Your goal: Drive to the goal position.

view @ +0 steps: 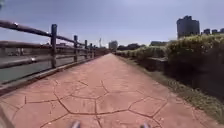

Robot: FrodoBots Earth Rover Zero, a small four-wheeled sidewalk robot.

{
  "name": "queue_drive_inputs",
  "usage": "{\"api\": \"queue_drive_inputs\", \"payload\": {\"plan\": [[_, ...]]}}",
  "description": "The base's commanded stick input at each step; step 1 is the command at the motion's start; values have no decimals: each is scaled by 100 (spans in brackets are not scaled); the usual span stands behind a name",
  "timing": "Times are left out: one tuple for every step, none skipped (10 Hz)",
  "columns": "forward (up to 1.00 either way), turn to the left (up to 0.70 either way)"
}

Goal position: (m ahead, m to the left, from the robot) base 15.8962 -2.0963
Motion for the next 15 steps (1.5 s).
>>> {"api": "queue_drive_inputs", "payload": {"plan": [[85, 0], [85, 0], [85, 0], [85, 0], [85, 0], [85, 0], [85, 0], [85, 0], [85, 0], [85, 0], [85, 0], [85, 0], [85, 0], [85, 0], [85, 0]]}}
